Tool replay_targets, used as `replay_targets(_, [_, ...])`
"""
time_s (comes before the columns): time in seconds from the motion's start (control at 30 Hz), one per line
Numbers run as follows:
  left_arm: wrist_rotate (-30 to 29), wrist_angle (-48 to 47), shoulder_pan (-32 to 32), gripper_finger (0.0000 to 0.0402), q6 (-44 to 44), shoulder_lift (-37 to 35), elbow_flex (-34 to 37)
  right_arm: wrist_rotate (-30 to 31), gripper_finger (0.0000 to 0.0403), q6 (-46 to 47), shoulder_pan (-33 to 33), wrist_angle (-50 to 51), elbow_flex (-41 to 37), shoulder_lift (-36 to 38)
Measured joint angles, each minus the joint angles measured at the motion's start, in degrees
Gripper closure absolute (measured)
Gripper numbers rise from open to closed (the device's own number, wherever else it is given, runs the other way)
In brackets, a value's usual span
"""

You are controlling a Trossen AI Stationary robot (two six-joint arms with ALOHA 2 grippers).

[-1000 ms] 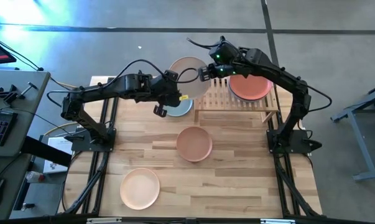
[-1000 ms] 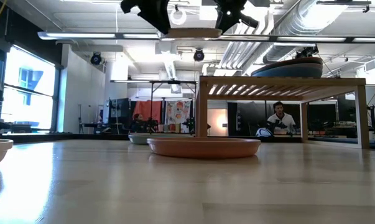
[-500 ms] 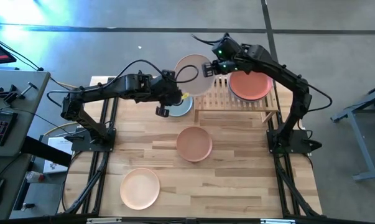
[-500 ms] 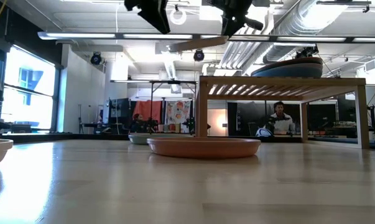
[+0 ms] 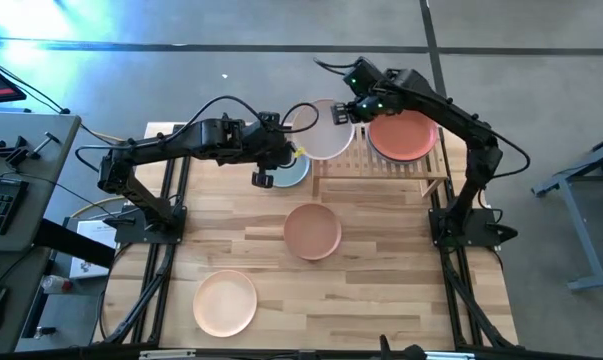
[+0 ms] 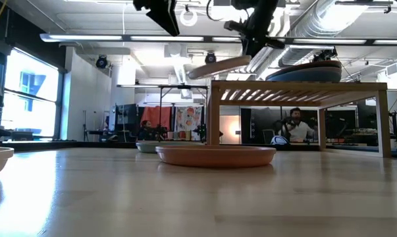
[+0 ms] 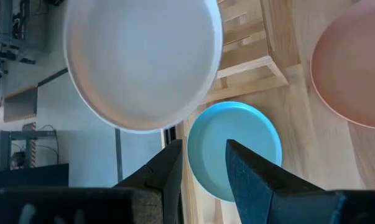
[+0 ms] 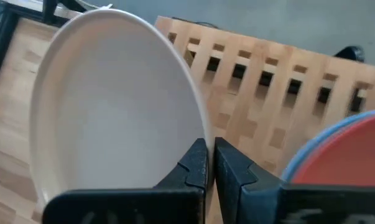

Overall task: Place and stack plates onto a shelf
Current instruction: Put the white plate on the shelf

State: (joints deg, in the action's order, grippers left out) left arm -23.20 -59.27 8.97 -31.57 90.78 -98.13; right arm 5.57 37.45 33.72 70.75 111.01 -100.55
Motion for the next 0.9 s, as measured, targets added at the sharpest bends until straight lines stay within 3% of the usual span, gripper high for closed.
replay_targets(0.2, [0.0,0.0,0.0,0.0293,0.0,0.0,0.0,-2.9,0.0403,1.0,1.8,-3.7,-3.0,0.0])
replay_targets(0.9, [0.1,0.0,0.0,0.0293,0.0,0.0,0.0,-2.3,0.0403,0.5,3.5,-1.8,-5.2,0.3])
